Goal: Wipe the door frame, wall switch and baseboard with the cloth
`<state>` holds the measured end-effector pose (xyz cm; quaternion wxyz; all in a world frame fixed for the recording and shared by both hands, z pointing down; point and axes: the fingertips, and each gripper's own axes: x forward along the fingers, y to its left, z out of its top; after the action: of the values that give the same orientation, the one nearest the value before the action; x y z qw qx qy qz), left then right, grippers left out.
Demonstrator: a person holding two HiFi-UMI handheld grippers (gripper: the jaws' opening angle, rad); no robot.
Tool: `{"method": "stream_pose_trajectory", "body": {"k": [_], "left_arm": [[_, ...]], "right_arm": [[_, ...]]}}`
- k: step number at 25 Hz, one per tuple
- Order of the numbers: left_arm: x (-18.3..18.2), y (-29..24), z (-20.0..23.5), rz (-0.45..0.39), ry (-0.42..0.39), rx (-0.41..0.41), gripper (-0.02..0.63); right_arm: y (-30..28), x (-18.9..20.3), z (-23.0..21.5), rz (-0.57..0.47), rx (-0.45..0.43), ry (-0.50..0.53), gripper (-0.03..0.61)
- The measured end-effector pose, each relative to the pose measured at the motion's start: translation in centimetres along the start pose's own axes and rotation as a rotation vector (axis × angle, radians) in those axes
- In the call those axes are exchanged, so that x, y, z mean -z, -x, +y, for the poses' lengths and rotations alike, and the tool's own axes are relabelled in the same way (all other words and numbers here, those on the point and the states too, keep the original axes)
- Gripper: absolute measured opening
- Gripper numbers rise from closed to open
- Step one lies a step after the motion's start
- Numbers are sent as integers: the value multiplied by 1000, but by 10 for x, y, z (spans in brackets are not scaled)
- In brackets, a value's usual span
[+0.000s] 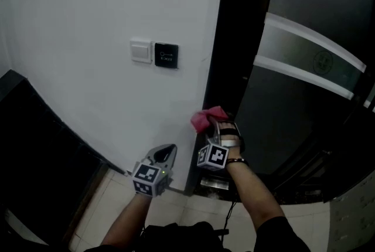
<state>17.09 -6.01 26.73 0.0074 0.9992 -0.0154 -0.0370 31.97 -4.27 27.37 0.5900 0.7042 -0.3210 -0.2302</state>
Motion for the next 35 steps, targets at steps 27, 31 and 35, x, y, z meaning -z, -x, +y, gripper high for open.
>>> {"method": "stream_pose_trajectory", "body": {"k": [27, 31, 35], "left_arm": [[76, 24, 47, 193, 108, -22, -8], [80, 21, 48, 207, 83, -19, -8], [89, 19, 45, 227, 74, -11, -8]], "right_arm": [[-9, 17, 121, 154, -202, -64, 60], [-9, 15, 125, 138, -214, -55, 60], [-9, 16, 128, 137, -216, -67, 59]]}}
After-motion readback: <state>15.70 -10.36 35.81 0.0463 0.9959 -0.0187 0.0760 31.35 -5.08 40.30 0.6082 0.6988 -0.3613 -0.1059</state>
